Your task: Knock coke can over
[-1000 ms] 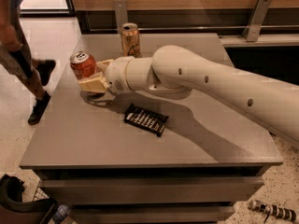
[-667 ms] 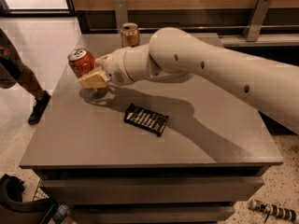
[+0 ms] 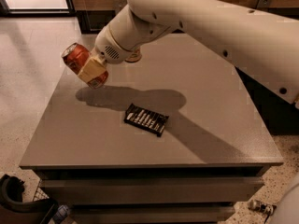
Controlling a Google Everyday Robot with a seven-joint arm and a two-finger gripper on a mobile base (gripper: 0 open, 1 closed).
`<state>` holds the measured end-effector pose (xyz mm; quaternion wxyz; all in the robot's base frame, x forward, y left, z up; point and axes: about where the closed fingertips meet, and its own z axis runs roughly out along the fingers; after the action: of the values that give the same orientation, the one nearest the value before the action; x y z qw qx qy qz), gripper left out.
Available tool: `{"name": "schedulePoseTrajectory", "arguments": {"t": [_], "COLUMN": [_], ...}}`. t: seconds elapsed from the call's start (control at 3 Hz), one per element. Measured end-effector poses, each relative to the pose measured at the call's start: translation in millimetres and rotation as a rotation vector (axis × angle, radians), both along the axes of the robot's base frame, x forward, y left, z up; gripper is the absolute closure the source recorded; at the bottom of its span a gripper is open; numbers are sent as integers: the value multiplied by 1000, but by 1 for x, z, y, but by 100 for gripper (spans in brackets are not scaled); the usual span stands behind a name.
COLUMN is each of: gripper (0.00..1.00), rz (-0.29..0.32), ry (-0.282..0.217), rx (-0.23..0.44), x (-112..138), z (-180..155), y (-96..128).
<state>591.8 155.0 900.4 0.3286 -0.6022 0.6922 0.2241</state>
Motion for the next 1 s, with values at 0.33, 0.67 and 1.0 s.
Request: {"name": "schedulePoseTrajectory", "arguments": {"t": [0.33, 0.67, 1.0], "gripper": [100, 100, 100], "rz": [8, -32, -69], "ry": [39, 36, 16], "rx": [-152, -261, -397], "x": [-17, -29, -38], "z": [-4, -11, -24], "y": [-7, -16, -17]}}
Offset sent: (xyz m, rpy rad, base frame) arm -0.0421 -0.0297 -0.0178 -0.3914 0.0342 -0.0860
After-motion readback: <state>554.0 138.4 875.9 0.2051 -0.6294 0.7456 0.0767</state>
